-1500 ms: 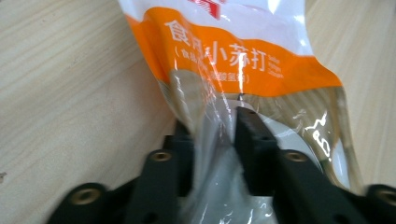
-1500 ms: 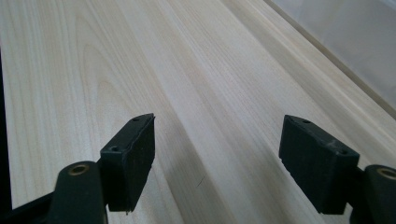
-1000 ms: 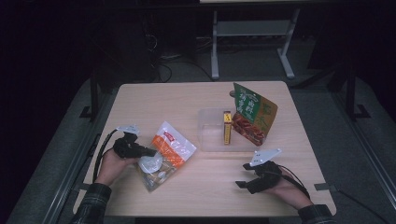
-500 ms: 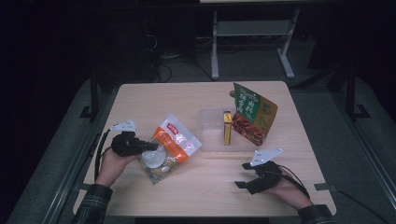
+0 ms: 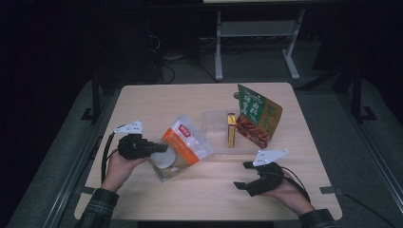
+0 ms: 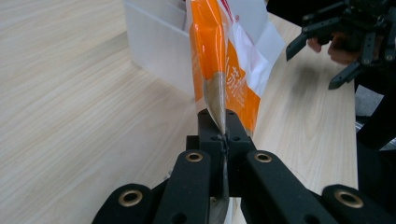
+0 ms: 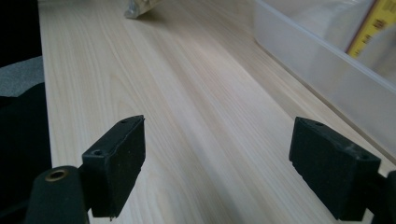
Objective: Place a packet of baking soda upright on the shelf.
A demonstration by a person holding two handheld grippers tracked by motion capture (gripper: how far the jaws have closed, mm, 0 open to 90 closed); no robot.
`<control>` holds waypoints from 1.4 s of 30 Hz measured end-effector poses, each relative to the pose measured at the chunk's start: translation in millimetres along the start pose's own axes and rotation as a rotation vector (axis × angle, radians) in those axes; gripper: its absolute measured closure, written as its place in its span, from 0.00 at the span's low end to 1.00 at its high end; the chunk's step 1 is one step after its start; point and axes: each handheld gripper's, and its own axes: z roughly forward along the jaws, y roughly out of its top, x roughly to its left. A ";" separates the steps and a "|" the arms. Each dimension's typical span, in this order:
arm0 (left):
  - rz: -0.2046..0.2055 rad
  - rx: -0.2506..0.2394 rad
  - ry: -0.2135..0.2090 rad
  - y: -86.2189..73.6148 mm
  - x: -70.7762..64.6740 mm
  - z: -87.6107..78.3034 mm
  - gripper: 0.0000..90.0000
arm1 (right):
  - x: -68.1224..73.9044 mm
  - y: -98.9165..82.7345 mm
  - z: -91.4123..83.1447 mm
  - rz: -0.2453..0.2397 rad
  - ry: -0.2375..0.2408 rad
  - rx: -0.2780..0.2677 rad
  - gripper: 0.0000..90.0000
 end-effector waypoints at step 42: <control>0.020 -0.033 -0.070 13.7 -32.5 25.6 0.99 | 8.1 69.9 51.2 0.061 0.234 -0.310 1.00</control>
